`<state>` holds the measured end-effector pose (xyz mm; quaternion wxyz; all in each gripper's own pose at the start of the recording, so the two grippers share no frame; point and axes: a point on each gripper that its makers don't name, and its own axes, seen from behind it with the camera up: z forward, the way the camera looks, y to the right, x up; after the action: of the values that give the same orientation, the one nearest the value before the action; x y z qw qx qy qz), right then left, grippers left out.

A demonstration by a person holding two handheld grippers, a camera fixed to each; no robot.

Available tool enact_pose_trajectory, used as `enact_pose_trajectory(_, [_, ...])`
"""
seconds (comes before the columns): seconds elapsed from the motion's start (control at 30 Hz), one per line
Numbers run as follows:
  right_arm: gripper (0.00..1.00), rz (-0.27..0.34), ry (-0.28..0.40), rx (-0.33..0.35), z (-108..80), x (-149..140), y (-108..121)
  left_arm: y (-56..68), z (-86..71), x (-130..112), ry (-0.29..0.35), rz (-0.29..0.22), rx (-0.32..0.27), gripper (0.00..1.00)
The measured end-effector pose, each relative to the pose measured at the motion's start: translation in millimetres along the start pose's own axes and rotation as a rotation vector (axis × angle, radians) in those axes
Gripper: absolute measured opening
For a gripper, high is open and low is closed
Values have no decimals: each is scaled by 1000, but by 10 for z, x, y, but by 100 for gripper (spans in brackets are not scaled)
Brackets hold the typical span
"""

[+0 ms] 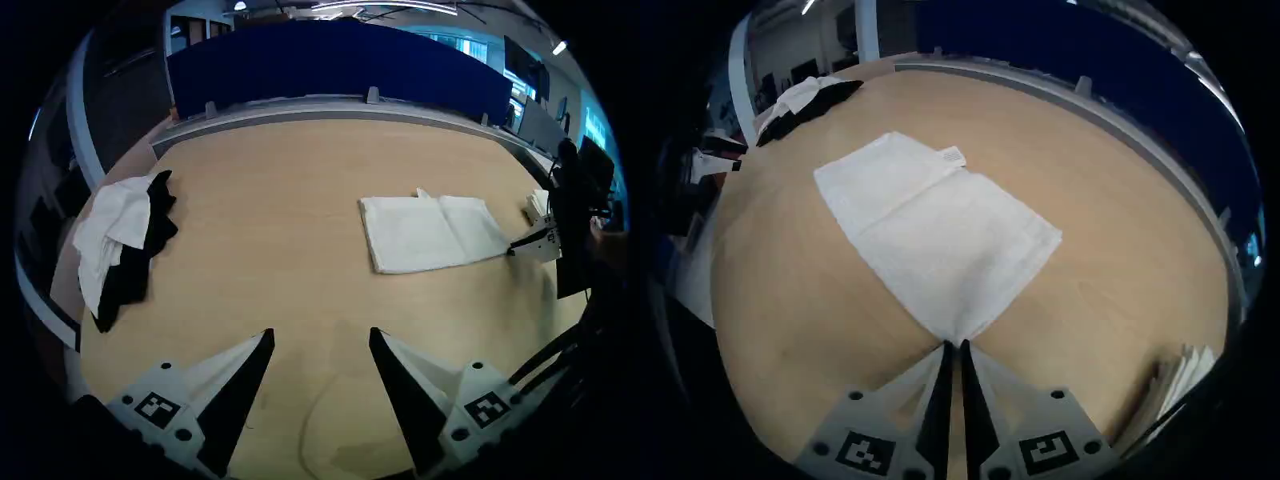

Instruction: Fold towel

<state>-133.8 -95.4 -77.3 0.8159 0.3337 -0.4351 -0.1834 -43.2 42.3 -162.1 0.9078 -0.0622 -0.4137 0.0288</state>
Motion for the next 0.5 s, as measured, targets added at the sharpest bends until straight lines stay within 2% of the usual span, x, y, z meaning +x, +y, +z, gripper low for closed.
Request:
enact_pose_trajectory(0.27, [5,-37,14,-25,-107,155,20,-18,-14,-1,2,-4,-2,87])
enact_pose_trajectory(0.5, [5,-88,52,-32,-274,507,5,-50,-60,3,7,-18,-3,87])
